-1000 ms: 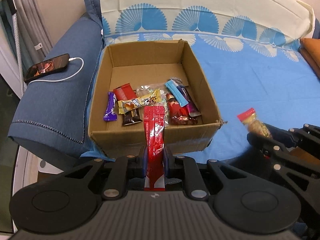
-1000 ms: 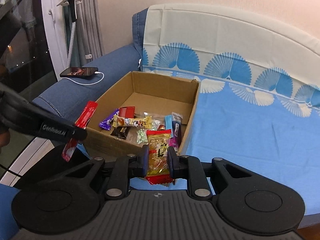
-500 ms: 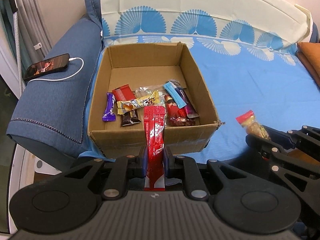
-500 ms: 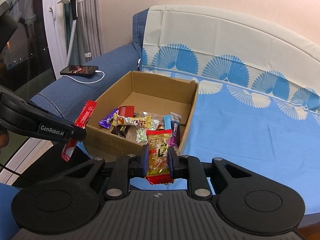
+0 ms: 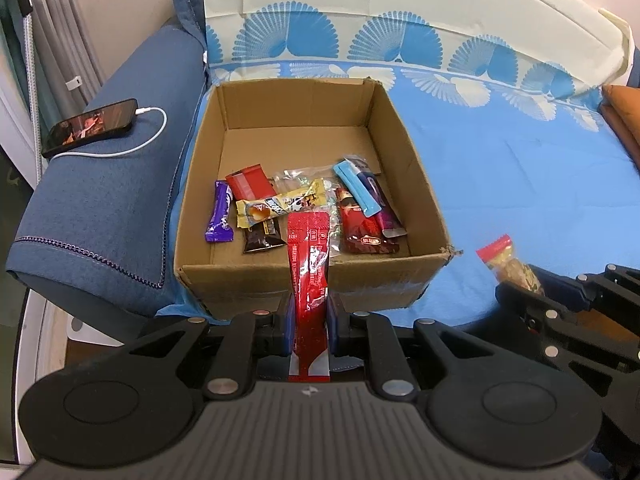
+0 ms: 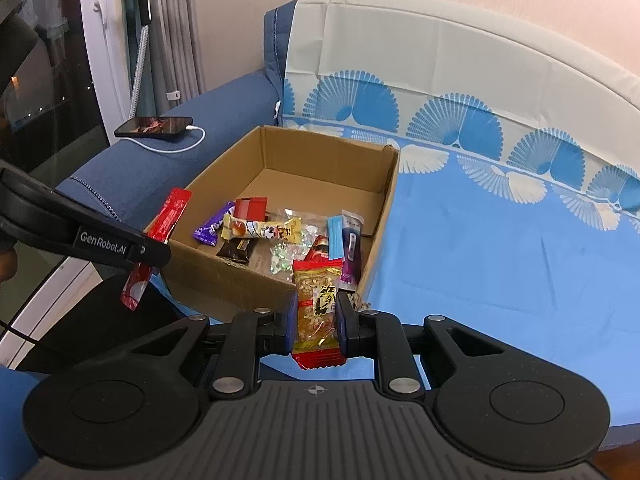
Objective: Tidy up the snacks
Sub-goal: 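Lower both snacks into the box and open both tools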
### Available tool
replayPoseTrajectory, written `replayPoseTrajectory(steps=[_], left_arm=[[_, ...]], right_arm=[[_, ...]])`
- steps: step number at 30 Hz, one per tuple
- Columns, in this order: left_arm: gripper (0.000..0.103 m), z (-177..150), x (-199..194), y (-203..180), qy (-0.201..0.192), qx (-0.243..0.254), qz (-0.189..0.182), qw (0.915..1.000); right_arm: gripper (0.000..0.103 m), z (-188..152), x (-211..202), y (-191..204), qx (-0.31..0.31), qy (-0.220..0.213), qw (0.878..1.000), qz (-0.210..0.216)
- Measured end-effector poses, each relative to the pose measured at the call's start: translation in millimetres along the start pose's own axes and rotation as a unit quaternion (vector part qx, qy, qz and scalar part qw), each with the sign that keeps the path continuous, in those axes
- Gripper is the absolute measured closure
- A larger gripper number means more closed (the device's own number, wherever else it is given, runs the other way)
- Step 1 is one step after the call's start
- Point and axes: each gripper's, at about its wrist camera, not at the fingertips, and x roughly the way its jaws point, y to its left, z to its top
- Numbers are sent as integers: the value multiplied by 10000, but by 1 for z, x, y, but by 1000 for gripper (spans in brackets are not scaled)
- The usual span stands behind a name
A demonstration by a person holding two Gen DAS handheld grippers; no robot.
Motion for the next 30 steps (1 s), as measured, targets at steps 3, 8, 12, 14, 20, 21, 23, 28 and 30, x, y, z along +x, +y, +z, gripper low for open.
replayPoseTrajectory(steps=[3,8,12,14,20,21,23,28,30], left_arm=[[85,6,5,4,37,-41,7,10000],[85,24,11,15,-57,-102,104,9999],[85,44,18,22,-136,-142,167,9997],[85,54,24,24,-156,-141,197,9996],[85,80,46,29,-104,-174,240,9995],[85,84,51,30,-81,-179,249,9995],[85,92,61,31,-37,-177,268,9995],[85,111,92,36,123,-173,317,9993],[85,118,106,37,199,-155,335,9991]], right_arm=[[82,2,6,-2,-24,65,10000,17],[82,15,15,-10,16,31,10000,-44],[82,29,25,-14,70,-30,10000,-34],[82,37,31,-15,80,-53,10000,-9],[82,59,57,-19,145,-87,9998,107],[82,63,62,-19,153,-80,9998,123],[82,69,73,-20,164,-59,9997,164],[81,84,105,-24,193,8,9996,228],[81,88,119,-27,237,63,9994,236]])
